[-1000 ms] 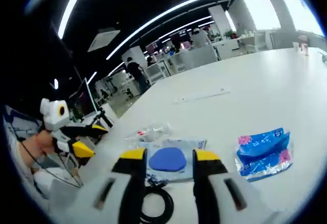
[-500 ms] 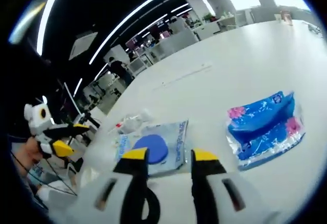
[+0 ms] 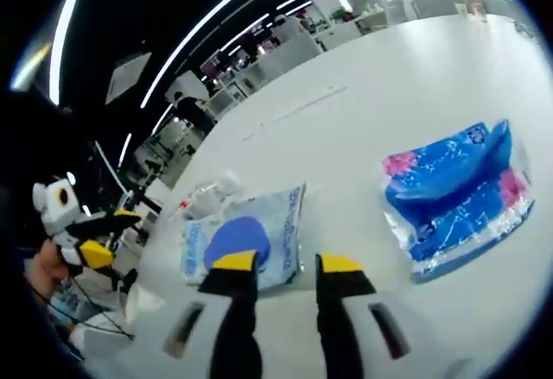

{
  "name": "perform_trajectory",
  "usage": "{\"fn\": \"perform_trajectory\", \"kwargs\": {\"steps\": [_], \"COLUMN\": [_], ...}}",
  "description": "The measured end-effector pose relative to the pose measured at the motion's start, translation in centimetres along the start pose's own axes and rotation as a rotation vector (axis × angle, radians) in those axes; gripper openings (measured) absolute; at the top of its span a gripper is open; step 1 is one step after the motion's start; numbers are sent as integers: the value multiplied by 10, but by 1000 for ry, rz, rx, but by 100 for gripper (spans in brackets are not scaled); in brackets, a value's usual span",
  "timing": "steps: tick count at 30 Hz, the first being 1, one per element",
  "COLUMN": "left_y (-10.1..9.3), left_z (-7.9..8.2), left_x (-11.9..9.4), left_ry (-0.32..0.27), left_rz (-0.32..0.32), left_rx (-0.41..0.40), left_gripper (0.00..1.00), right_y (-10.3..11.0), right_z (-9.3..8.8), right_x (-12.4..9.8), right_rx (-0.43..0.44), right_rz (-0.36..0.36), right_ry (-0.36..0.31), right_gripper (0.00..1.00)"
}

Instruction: Arrange the tabletop items into an orderly group along one side of the table until the central work area is clear of visible clutter.

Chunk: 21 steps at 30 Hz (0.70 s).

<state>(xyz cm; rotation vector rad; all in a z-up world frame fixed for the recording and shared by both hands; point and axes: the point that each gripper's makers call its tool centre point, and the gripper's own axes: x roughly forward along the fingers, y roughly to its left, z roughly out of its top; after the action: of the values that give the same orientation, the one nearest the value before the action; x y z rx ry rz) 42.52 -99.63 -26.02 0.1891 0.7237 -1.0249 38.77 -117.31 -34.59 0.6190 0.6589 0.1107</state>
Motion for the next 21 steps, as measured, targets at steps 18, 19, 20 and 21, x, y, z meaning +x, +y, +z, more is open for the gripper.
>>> {"fn": "perform_trajectory", "kwargs": {"steps": [18, 19, 20, 21], "left_y": [18, 18, 19, 19], "left_z": [-14, -14, -17, -18], "left_x": [16, 17, 18, 20], "left_ry": [64, 66, 85, 84], "left_rz": [38, 37, 44, 43], "left_rx": [-117, -129, -148, -146], "left_gripper": [64, 63, 62, 60], "right_y": [-3, -3, -4, -4], "right_z": [-4, -4, -5, -5], "right_x": [8, 8, 8, 8], "right_rx": [15, 9, 9, 10], "right_rz": [-5, -6, -7, -7], "right_ry": [16, 16, 17, 20], "right_gripper": [4, 3, 3, 2]}}
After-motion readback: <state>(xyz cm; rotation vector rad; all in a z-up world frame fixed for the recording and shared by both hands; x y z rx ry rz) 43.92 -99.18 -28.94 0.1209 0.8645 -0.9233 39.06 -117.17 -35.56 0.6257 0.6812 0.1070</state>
